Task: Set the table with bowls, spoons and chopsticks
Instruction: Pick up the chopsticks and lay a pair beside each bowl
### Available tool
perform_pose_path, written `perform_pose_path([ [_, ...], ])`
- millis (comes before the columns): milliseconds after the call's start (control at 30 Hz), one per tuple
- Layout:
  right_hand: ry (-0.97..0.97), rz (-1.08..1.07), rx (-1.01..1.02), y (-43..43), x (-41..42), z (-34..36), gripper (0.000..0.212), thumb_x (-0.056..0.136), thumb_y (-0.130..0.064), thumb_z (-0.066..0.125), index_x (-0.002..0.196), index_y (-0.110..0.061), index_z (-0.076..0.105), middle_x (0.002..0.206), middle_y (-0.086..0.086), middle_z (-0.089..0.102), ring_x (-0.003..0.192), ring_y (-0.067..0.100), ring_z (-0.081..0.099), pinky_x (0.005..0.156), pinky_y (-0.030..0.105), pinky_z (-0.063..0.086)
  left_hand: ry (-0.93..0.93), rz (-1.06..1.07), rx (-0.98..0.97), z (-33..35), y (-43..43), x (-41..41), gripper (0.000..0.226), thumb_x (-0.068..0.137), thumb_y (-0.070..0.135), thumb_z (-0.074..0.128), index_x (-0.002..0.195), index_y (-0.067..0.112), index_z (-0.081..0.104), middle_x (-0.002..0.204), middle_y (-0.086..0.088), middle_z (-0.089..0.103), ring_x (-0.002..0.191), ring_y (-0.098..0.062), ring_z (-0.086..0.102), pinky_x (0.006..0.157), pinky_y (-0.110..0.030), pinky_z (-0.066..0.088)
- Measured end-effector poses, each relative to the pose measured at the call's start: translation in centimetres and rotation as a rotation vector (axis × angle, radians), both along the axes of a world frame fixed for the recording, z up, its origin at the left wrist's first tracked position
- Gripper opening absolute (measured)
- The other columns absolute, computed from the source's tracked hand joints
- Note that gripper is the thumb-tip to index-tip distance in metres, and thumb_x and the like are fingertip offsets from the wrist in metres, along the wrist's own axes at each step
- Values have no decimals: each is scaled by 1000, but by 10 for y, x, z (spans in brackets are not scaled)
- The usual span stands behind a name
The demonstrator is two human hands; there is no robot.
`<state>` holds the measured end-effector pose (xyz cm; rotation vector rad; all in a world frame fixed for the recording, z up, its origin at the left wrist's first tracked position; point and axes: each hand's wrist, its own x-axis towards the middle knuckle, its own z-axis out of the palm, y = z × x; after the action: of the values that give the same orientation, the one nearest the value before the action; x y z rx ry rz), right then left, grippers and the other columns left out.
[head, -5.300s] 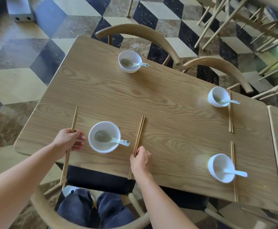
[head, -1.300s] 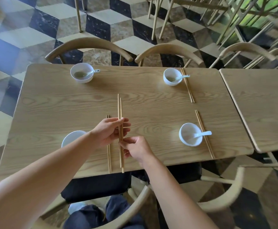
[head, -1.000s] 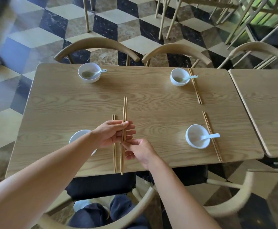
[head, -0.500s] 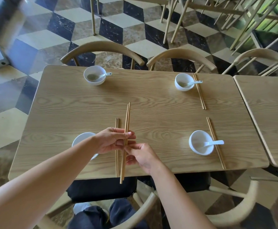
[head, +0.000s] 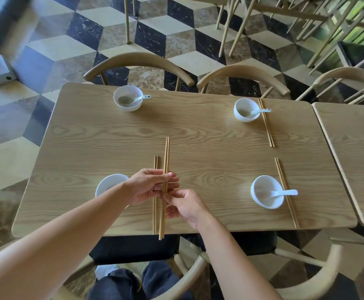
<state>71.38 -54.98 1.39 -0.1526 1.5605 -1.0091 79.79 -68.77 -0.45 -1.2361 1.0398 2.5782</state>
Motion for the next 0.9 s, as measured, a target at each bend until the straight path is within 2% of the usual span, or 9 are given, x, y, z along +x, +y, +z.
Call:
perform_pose_path([
  [133,39,17,22,-6,-1,-4,8,91,-18,69,92,-11,73,81,4,67,63,14,61,66,34,61,0,35,10,-4,-5,-1,22,91,7,65,110,-5,68,110,-21,74,95,-25,75,86,-37,60],
  [267,225,68,38,-15,-2,-5,3,87,-19,72,86,-18,75,77,2,70,64,15,62,73,40,62,-9,89,-11,-8,-10,-9,19,92,6,66,106,-5,68,108,-22,74,91,-24,76,85,-38,60],
  [400,199,27,62,-41,-19,-2,11,86,-8,72,95,-1,74,77,8,68,63,17,60,63,33,59,33,143,-10,-5,-25,-25,20,90,8,68,105,-5,69,106,-21,74,89,-23,76,81,-34,61],
  [500,105,15,38,-72,-41,1,16,84,-3,74,97,6,69,77,13,67,58,17,60,53,28,56,62,141,-71,2,-51,-34,37,85,24,73,109,-4,69,108,-21,74,92,-24,75,82,-35,61],
  [567,93,-16,42,-98,-61,-2,13,83,-1,74,91,2,65,73,12,67,52,15,63,48,25,56,-30,162,-282,-2,-80,-31,43,86,38,72,104,-1,71,106,-19,75,91,-25,75,90,-40,59],
  [667,134,-39,96,-141,-91,-14,16,82,2,74,89,-2,60,76,15,67,54,16,65,45,26,54,-466,136,-952,-31,-135,1,42,90,49,64,100,9,75,99,-13,77,98,-29,72,93,-39,54],
  [733,189,-26,136,-176,-110,-30,18,82,3,74,89,-3,59,78,16,66,59,19,64,46,27,53,-707,0,-1260,-62,-170,25,51,93,48,58,128,12,63,130,-17,64,125,-34,57,104,-40,44],
  [800,223,-40,148,-202,-125,-40,18,82,4,74,85,-5,57,75,14,63,59,19,61,41,25,52,-823,-175,-1363,-84,-190,42,73,94,55,51,152,14,35,161,-19,28,148,-36,25,119,-43,25],
  [900,285,-45,184,-243,-139,-68,18,82,3,73,90,-2,58,80,15,62,58,18,59,36,21,50,-947,-302,-1378,-123,-214,52,84,93,69,33,160,23,10,167,-17,-2,153,-39,-3,122,-49,4],
])
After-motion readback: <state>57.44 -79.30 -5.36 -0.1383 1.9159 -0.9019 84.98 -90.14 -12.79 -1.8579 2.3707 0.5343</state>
